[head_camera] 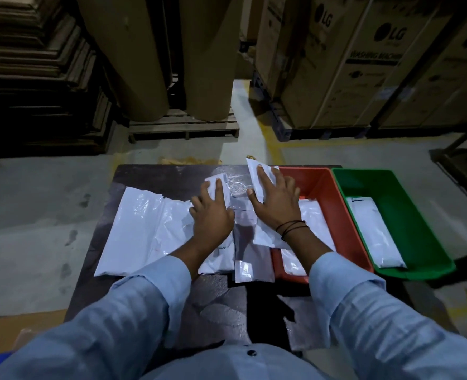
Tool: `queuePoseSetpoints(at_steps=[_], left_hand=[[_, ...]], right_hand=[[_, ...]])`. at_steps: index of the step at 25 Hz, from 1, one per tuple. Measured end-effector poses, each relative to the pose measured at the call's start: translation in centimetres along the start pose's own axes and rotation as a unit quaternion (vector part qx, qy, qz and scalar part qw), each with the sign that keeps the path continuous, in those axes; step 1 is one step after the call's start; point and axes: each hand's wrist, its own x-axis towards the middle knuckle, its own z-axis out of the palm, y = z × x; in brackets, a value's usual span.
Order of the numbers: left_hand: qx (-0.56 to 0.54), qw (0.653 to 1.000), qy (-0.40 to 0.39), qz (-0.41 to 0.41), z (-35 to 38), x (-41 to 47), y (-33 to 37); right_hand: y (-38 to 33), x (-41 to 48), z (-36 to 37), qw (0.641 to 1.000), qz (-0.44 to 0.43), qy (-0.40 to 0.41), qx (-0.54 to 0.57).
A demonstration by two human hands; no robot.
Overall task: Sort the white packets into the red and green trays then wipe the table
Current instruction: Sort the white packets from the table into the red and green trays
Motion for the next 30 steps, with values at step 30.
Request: queuePoseSetpoints(at_steps=[30], left_hand=[[-0.026, 0.999, -0.006, 0.036, 11.2, -6.6, 36.1]], right_hand=[[39.1, -3.0, 0.2, 0.977, -0.034, -0.17, -0.128]])
